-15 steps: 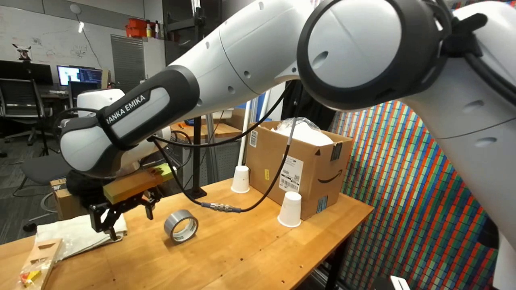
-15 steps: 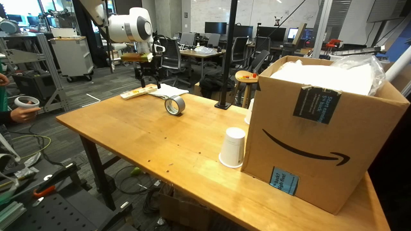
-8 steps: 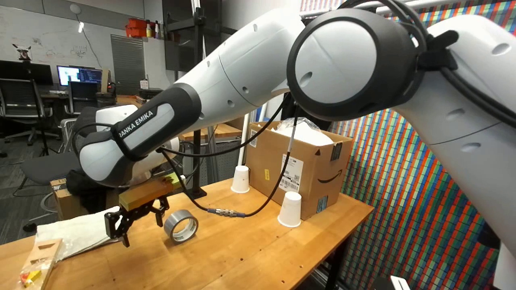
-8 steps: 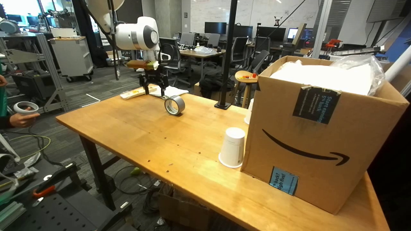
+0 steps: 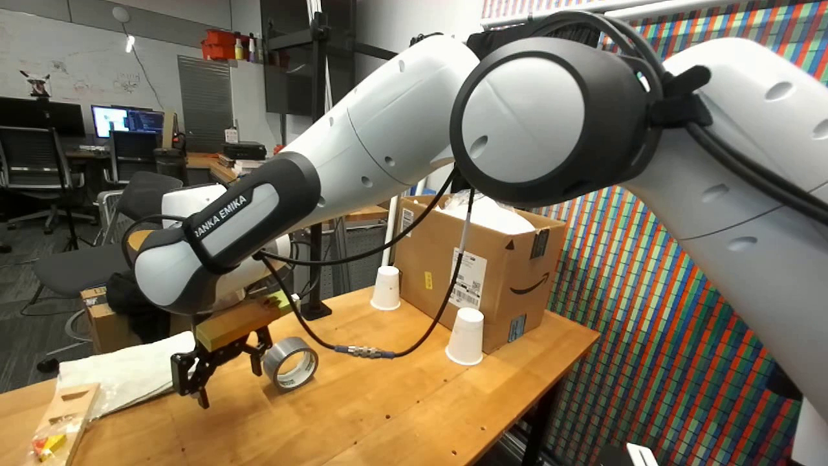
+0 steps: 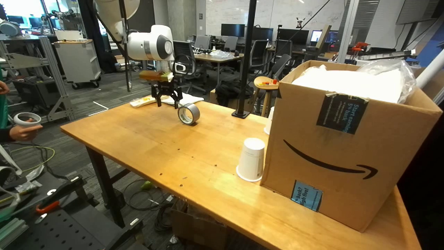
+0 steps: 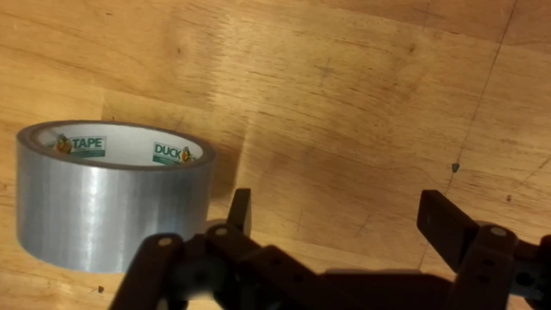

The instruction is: Roll the grey masking tape to the right

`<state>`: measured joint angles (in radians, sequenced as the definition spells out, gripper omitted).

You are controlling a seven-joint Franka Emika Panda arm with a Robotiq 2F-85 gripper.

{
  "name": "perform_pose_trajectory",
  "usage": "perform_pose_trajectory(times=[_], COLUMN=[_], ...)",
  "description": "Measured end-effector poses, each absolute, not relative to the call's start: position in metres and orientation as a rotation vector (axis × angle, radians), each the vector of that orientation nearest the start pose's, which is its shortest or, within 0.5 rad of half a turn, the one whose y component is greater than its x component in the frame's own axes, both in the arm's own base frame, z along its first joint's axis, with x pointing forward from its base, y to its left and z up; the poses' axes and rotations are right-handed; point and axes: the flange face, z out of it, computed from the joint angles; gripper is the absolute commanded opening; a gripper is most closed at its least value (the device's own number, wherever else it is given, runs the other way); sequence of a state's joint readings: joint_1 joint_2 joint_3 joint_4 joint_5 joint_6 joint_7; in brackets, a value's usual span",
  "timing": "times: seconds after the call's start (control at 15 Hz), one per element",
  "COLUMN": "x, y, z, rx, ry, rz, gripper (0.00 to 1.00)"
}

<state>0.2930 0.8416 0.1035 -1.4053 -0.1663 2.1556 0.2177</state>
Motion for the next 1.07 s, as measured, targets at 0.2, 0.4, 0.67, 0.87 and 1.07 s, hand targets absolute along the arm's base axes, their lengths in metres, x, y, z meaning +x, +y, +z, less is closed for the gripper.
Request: perform_pose_trajectory(times=[0.2, 0.4, 0.67, 0.87, 1.07], x=[0.675, 0.679, 0.685, 0.689, 0.688], y=[0.255, 0.245, 0.225, 0.214, 0.218], z=[0.193, 0.193, 0.192, 0.192, 0.193], rx=[-3.194, -3.204, -3.221, -3.229, -3.228], ry=[-0.396, -0.382, -0.341, -0.317, -0.326], rz=[0.095, 0.088, 0.087, 0.086, 0.084], gripper=[1.00, 1.00, 1.00, 1.00, 1.00])
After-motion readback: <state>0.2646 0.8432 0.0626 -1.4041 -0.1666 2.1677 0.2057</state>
